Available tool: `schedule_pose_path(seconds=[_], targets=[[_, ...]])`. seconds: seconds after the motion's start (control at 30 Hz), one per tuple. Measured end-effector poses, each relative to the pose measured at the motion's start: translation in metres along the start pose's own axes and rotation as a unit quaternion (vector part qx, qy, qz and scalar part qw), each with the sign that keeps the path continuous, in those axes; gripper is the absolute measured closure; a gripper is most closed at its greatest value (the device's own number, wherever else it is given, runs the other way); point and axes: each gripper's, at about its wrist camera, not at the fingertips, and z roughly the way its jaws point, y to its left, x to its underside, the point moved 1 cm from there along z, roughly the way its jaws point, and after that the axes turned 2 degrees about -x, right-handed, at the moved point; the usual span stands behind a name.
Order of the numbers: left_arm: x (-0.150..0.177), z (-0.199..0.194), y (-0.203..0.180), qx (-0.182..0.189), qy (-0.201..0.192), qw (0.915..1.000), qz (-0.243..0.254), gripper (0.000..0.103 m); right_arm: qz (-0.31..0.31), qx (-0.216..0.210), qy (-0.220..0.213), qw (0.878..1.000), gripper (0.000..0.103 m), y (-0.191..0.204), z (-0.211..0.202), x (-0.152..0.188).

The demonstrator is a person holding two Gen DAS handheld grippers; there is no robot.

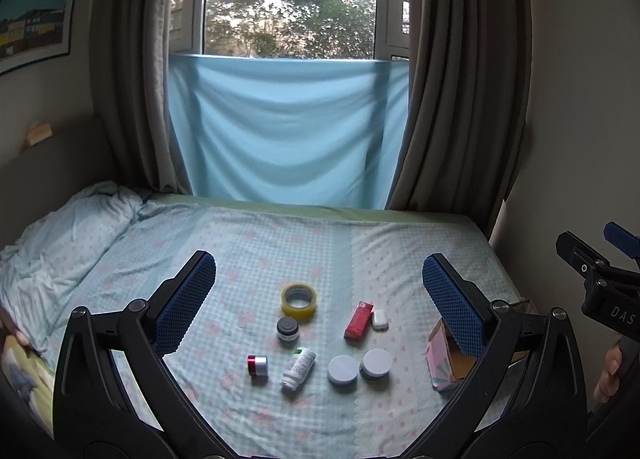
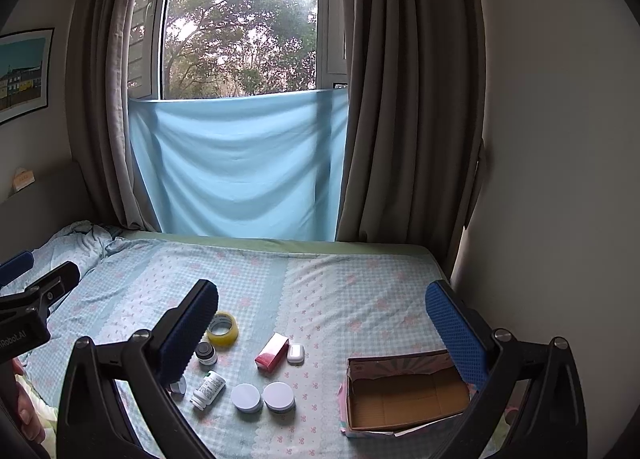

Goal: Organize rigid objects

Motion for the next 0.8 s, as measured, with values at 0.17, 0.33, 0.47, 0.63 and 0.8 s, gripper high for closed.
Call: schedule_pose_path(seconds=[0.17, 0.33, 0.47, 0.63, 0.8], targets=[[0.001, 0.001, 0.002, 0.000, 0.001, 1.0000, -0.001, 0.000, 0.000, -0.001, 0.001, 1.000, 0.000, 0.001, 0.001, 0.000], [0.003, 0.001, 0.005, -0.003, 0.003, 1.0000, -0.001, 0.000, -0.001, -0.002, 0.002, 1.000, 0.000, 0.003, 0.002, 0.000], [0.003, 0.003, 0.008, -0.008, 0.008, 0.9999, -0.006, 0.000, -0.004, -0.007, 0.003, 1.000, 0.000, 0.012, 0.005, 0.000], [0.007, 0.008, 0.015, -0.025, 0.025, 0.9992, -0.020, 0.000, -0.013, -0.020, 0.012, 1.000, 0.000, 0.016, 0.009, -0.001], [0.019, 0.026, 0.027, -0.052, 0.066, 0.9960, -0.030, 0.000, -0.025, -0.050, 0.045, 0.997, 0.000, 0.019, 0.029, 0.006]])
